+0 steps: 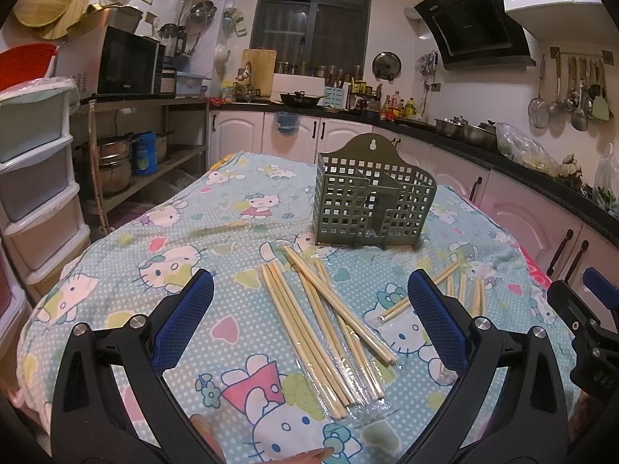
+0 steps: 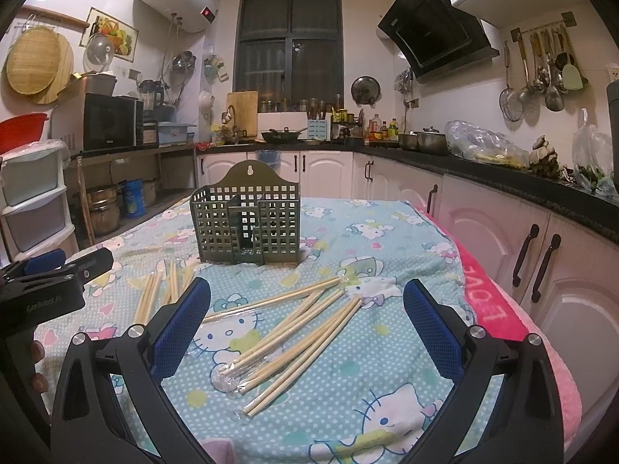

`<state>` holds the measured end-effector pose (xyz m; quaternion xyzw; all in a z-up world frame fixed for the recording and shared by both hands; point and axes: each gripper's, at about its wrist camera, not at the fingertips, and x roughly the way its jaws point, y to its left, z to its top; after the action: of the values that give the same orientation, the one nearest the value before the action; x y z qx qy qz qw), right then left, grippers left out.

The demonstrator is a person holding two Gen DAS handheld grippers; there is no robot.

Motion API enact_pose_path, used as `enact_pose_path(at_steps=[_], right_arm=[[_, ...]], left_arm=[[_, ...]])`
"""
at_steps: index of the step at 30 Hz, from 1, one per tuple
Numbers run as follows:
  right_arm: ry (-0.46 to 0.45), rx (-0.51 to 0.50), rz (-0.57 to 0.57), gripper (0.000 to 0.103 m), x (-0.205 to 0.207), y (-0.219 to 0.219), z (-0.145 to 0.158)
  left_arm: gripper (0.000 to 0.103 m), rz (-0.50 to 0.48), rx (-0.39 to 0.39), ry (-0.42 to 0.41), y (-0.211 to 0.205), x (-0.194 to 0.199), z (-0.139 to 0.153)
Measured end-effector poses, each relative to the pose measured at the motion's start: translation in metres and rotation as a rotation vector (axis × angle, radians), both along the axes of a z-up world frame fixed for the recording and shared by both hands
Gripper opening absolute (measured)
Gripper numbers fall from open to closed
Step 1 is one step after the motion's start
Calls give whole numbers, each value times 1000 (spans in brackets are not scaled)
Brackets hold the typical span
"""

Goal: Organize utensils

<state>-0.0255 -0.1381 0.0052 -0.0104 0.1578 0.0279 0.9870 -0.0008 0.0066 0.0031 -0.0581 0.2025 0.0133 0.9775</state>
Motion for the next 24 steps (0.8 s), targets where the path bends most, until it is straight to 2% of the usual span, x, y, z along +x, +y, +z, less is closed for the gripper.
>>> enact_pose_path(at_steps=[10,16,24], right_arm=[[64,-12,34,97,22,6,1],[166,4,61,97,53,4,1],[330,85,84,97,101,-6,-5]], left_arm=[[92,17,-48,59,22,20,-2],[92,14,-69,122,37,40,-3],[92,-66,-144,211,53,73,-7]])
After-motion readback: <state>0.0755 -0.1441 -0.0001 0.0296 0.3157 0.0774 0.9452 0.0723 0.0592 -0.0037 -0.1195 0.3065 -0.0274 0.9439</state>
